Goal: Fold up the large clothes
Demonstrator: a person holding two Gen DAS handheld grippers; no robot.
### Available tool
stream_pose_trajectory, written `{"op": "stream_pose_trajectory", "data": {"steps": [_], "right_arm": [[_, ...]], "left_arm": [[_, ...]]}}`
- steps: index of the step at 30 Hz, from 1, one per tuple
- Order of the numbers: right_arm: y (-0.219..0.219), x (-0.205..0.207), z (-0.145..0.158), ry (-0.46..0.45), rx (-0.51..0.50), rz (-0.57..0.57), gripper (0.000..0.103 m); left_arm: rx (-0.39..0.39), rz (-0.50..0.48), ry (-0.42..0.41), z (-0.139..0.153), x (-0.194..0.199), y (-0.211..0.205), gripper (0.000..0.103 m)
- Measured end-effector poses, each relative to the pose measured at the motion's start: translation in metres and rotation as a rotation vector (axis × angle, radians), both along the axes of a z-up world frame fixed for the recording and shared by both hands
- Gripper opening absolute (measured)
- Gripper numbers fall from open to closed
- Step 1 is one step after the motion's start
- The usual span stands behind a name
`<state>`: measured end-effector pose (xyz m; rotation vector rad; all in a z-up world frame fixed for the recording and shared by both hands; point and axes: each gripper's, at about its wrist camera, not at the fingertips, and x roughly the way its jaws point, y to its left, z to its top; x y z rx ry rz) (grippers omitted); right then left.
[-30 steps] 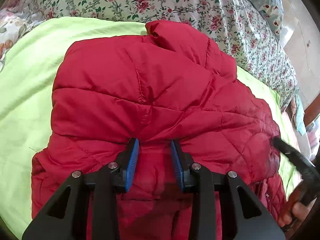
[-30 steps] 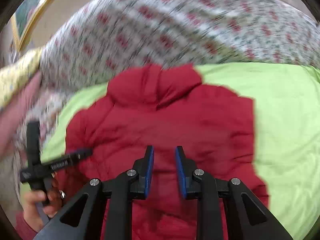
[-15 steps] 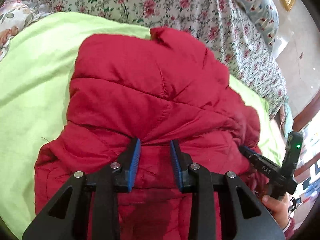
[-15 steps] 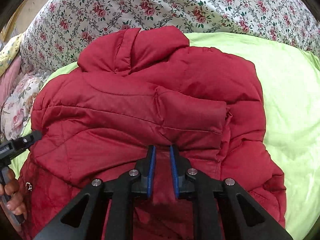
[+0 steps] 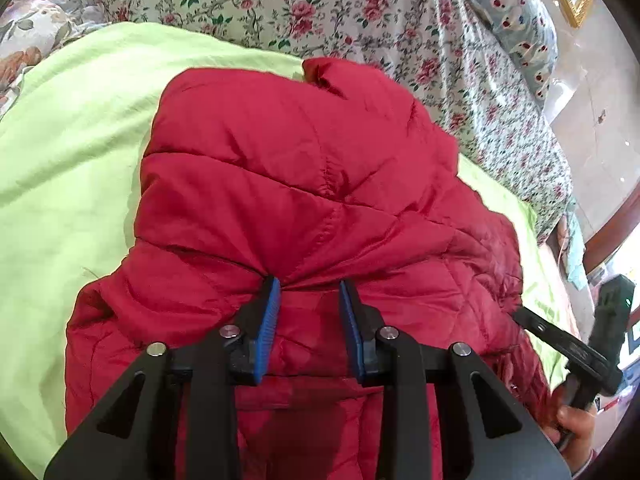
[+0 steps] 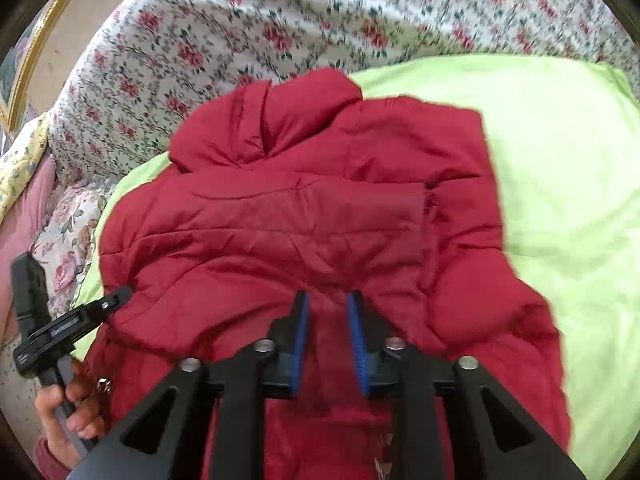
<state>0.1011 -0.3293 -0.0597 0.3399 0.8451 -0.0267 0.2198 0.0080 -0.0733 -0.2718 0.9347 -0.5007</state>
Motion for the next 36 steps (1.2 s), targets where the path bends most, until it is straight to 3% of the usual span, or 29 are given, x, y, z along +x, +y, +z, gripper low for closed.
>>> {"op": "stream_pose_trajectory", "data": {"steps": [2,5,8,13,19,22,29,32,36], "right_arm": [[0.0,-0.015,0.008,-0.012,-0.005,0.003,0.046],[-0.003,-0.043,0.018,-0.018,0.004,0.002,0.047],[-0.008,-0.064,0.023,-0.012,0.03,-0.003,0.051],[-0.011,-0.088,0.028,0.0,0.043,0.005,0.055],[-0.012,-0.112,0.03,0.015,0.023,0.019,0.064],[-0.013,-0.125,0.029,0.023,0.001,0.005,0.072],[-0.023,-0.156,0.024,0.057,-0.04,-0.024,0.073],[-0.029,-0.169,0.018,0.086,-0.052,-0.044,0.074],[-0.032,-0.182,0.009,0.149,-0.055,-0.05,0.078]], "left_arm": [[-0.005,0.009,-0.012,0.004,-0.007,0.002,0.031],[-0.035,0.026,-0.026,0.011,-0.024,0.012,0.039],[-0.05,0.046,-0.013,0.016,-0.042,0.023,0.04],[-0.03,0.072,0.083,0.019,-0.078,0.046,0.04],[0.043,0.077,0.087,0.034,-0.114,0.066,0.04],[0.064,0.08,0.088,0.037,-0.127,0.075,0.052],[0.114,0.112,0.074,0.044,-0.153,0.099,0.054],[0.144,0.122,0.074,0.045,-0.159,0.105,0.065],[0.168,0.105,0.089,0.04,-0.169,0.111,0.067]]}}
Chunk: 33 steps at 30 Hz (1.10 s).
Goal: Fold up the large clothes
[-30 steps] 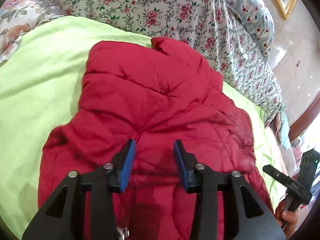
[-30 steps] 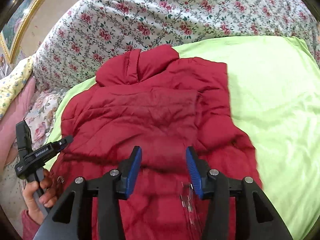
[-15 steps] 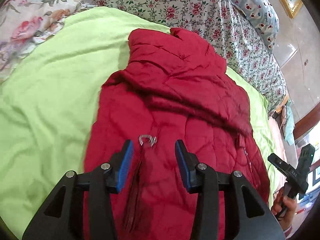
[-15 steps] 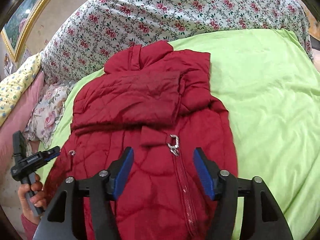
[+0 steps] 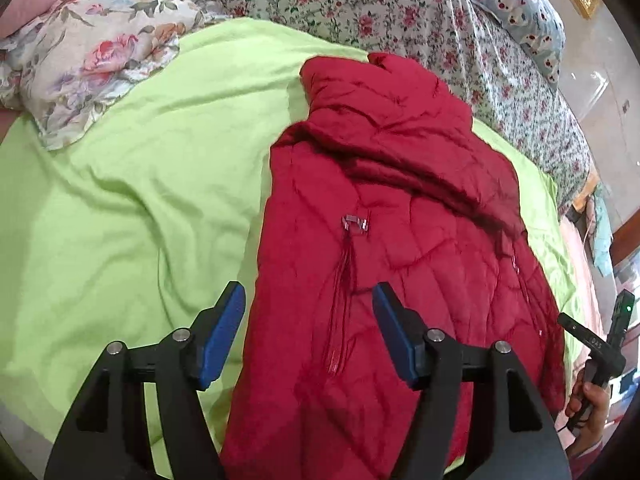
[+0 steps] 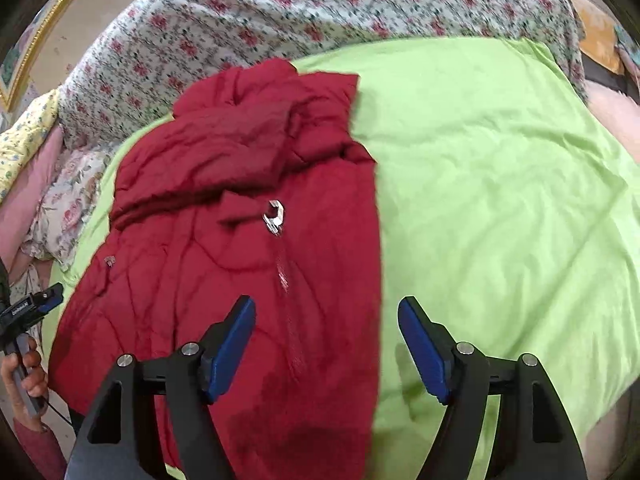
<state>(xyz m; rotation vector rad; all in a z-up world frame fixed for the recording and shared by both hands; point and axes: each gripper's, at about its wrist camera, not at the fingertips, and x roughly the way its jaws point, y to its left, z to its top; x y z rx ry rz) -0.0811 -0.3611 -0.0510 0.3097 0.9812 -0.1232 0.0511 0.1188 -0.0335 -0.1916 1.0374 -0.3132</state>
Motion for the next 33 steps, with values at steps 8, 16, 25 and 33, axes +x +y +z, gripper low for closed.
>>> {"op": "stream_pose_trajectory", "data": {"steps": [8,16,25,33], "right_arm": [[0.015,-0.016,-0.022,0.121,0.051,0.077,0.078],[0.041,-0.037,-0.023,0.147,0.047,0.184,0.078],[0.042,-0.044,-0.022,0.153,0.051,0.212,0.066],[0.041,-0.051,-0.02,0.138,0.051,0.225,0.035]], "left_arm": [[0.052,-0.037,0.072,-0.015,-0.018,0.0,0.071],[0.06,-0.108,0.103,-0.025,-0.043,-0.006,0.071],[0.069,-0.193,0.013,-0.006,-0.064,-0.018,0.056],[0.123,-0.233,0.011,-0.014,-0.071,-0.029,0.055]]}}
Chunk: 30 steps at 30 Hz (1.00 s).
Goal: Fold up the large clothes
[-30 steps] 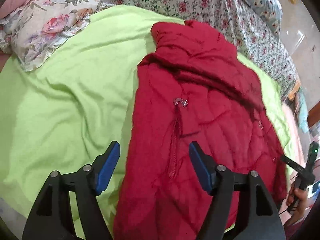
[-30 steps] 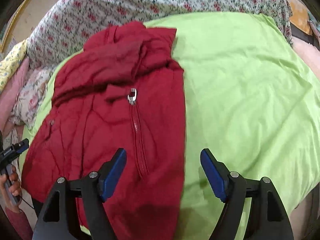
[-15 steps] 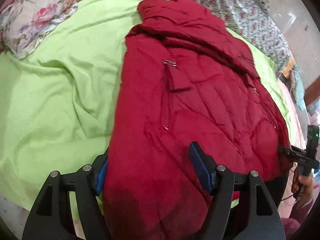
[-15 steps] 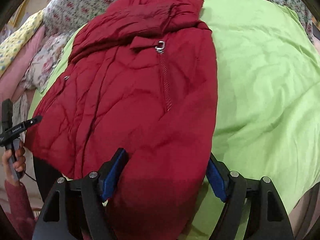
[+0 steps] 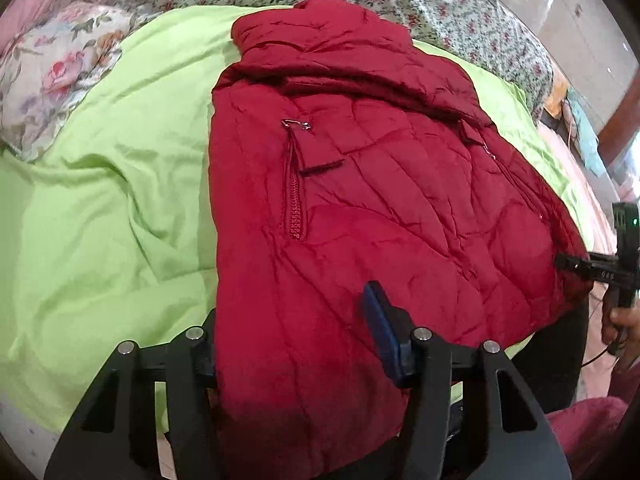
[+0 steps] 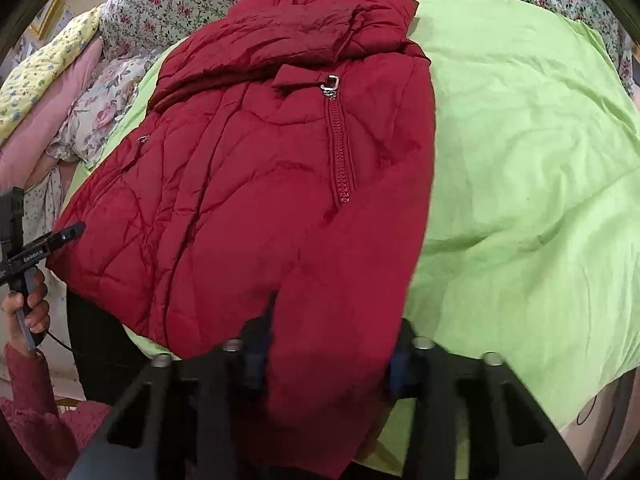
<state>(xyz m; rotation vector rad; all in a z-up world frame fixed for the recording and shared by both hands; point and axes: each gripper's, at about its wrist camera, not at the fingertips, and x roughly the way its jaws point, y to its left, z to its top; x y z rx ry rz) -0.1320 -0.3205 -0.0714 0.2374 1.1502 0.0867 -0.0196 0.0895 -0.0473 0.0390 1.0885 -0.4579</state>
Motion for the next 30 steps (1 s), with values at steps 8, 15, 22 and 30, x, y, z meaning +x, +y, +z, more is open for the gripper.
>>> {"op": "stream_pose_trajectory", "data": {"steps": [8,15,22,30], "right_arm": [[-0.004,-0.007,0.014,-0.08,0.094,0.01,0.028],[-0.013,-0.005,0.054,-0.252,0.215,0.039,0.023],[-0.017,0.01,0.076,-0.372,0.255,0.029,0.02],[-0.031,0.039,0.095,-0.481,0.236,-0.017,0.02]], "left_arm": [[-0.065,0.007,-0.022,0.008,0.0,0.01,0.018],[-0.169,0.019,-0.095,0.037,0.004,0.013,0.014],[-0.231,0.048,-0.177,0.064,0.019,0.011,0.012],[-0.274,0.108,-0.216,0.083,0.057,0.014,0.012]]}}
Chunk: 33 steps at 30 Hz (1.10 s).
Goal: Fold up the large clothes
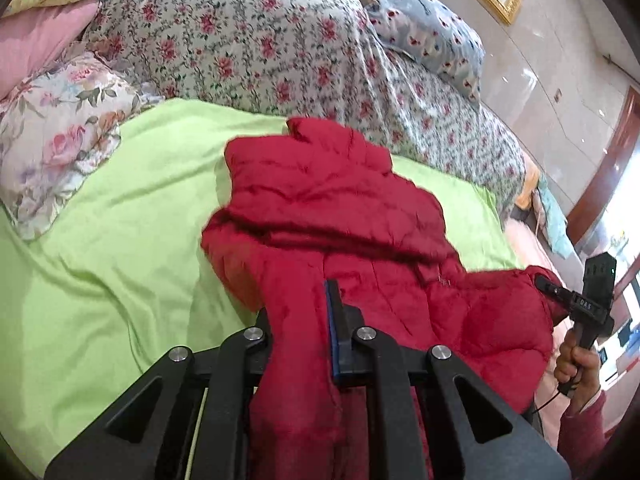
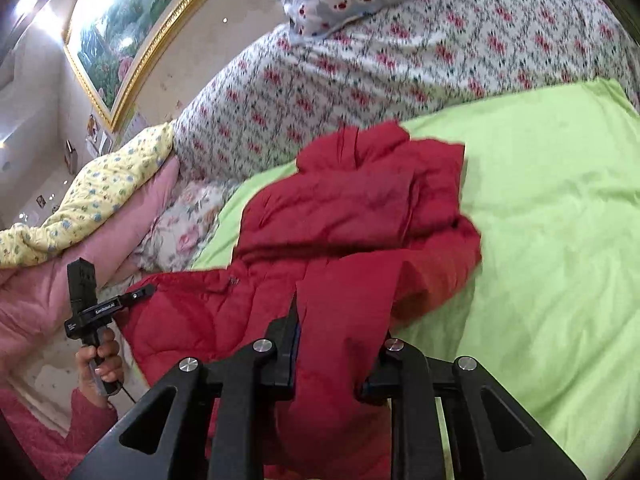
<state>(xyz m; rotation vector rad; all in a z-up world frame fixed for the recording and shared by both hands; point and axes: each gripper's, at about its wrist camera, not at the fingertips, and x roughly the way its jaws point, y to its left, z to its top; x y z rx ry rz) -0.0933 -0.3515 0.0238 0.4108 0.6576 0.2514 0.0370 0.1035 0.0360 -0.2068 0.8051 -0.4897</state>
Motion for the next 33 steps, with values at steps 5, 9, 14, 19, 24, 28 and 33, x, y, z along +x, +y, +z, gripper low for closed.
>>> {"op": "stream_pose_trajectory", "data": {"steps": [5,9,14,19,24,28,33], "right_arm": [[-0.01,0.031,0.012,-0.032,-0.02,-0.057,0.02],[-0.02,0.059,0.019,-0.038,-0.013,-0.099,0.02],[-0.03,0.095,0.022,-0.038,-0.004,-0.147,0.02],[-0.045,0.123,0.016,-0.033,0.033,-0.196,0.02],[-0.053,0.155,0.011,-0.019,0.038,-0.245,0.02],[-0.062,0.182,0.003,0.0,0.041,-0.29,0.021],[-0.078,0.214,-0.02,0.042,0.056,-0.341,0.021]], "left_arm": [[-0.02,0.046,-0.008,0.01,0.032,-0.003,0.012],[-0.029,0.079,-0.004,0.015,0.059,-0.009,0.012],[-0.045,0.121,0.012,0.018,0.096,-0.017,0.012],[-0.035,0.154,0.023,0.016,0.125,-0.026,0.012],[-0.029,0.195,0.047,0.007,0.159,-0.033,0.012],[-0.001,0.212,0.067,-0.003,0.187,-0.041,0.012],[0.049,0.231,0.111,-0.024,0.228,-0.05,0.012]]}}
